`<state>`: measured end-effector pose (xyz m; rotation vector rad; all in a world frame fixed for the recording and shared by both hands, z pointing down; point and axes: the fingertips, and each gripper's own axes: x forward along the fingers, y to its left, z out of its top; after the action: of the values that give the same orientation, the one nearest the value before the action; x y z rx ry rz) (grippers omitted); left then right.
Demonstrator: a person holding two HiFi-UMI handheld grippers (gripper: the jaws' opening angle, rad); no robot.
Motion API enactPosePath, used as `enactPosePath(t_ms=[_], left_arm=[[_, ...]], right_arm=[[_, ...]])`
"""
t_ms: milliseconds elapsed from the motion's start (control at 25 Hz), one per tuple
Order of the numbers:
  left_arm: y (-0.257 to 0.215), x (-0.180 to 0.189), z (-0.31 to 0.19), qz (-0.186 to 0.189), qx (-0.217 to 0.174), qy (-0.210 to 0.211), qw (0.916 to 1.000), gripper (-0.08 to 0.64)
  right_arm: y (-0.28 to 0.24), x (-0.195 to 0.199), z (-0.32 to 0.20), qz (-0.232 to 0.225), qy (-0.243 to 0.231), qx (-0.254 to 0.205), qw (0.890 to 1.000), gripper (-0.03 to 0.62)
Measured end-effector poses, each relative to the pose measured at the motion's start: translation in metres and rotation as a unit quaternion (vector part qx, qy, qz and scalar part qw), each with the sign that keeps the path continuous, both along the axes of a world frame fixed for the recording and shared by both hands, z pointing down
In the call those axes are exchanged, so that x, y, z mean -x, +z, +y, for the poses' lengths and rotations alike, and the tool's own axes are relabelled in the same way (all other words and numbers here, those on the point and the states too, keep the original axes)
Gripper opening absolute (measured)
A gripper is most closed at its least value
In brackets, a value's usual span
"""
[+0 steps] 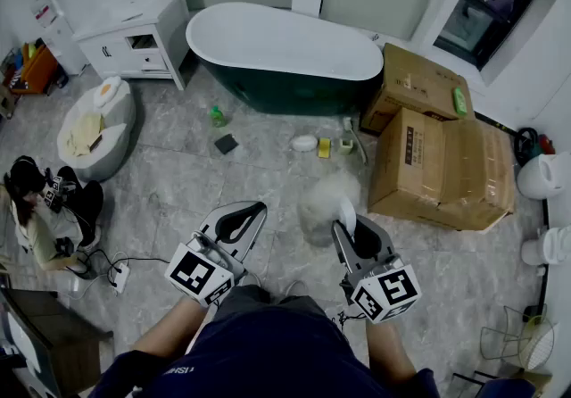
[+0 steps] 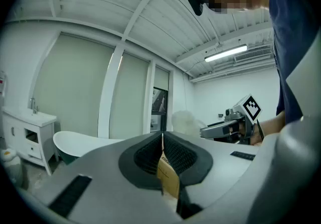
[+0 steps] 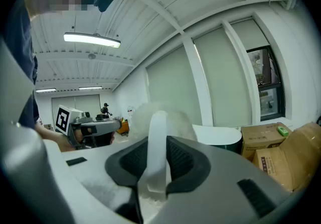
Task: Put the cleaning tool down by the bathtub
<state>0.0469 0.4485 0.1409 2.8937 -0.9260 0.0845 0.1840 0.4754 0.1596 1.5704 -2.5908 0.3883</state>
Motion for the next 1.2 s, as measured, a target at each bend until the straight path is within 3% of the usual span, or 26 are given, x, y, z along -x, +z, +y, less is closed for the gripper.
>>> enactPosePath(t_ms=[800, 1200], left_arm=[[0.005, -0.006, 0.005, -0.009, 0.004, -0.009, 0.9999, 0.037], [0.014, -0.035, 0.029, -0.01, 0.009, -0.03, 0.9994, 0.037]], right_arm=[[0.003, -0.004, 0.002, -0.003, -0.015, 0.0, 1.0, 0.095], [0.01, -0.035, 0.019, -0.002, -0.031, 0.0, 1.0, 0.095]])
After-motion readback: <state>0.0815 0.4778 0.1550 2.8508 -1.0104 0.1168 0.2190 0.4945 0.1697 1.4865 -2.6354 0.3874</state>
